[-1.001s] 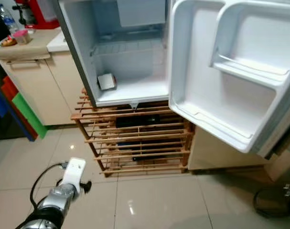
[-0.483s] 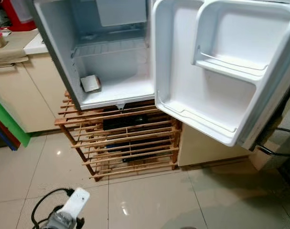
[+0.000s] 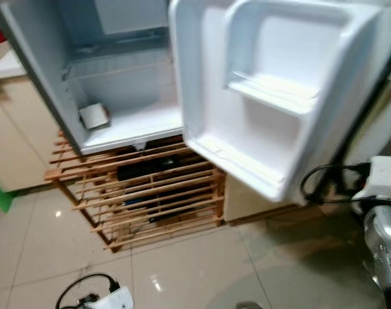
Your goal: Restocking fridge
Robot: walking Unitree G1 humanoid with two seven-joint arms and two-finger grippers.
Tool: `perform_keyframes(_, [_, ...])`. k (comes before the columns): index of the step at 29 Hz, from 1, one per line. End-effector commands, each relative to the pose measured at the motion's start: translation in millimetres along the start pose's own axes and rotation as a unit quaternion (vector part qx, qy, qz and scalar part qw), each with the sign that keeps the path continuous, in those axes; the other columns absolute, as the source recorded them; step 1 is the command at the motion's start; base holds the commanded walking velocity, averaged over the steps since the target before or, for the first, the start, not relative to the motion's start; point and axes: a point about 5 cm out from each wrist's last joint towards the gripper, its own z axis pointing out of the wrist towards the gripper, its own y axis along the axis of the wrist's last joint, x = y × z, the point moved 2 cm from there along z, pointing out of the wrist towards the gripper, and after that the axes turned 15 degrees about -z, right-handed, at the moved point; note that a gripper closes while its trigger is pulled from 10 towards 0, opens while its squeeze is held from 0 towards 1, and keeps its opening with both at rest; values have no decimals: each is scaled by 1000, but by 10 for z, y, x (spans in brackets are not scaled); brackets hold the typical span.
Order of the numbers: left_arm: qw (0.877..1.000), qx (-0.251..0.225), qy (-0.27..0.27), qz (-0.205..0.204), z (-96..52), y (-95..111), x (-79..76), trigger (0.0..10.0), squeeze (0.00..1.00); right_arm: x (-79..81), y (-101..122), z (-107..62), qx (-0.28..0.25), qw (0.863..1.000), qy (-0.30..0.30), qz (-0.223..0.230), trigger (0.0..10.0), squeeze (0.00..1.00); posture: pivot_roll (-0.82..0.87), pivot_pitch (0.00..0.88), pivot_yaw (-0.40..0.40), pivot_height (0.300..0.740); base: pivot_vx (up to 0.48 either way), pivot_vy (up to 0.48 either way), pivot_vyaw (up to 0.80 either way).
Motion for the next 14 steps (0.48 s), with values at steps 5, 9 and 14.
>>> perform_keyframes(5, [998,26,-46,22,8,-67,-130,10000,0,564,1,-120,4,979,194,64,10000,0,-199,0,93,740,0,0,0])
perform_keyframes(9, [998,27,-60,17,11,-18,-167,10000,0,229,21,39,16,995,76,60,10000,0,-194,0,95,740,0,0,0])
perform_keyframes(14, [991,-69,8,-111,-29,486,118,10000,0,-166,135,211,8,993,-113,-10,10000,0,-180,0,94,740,0,0,0])
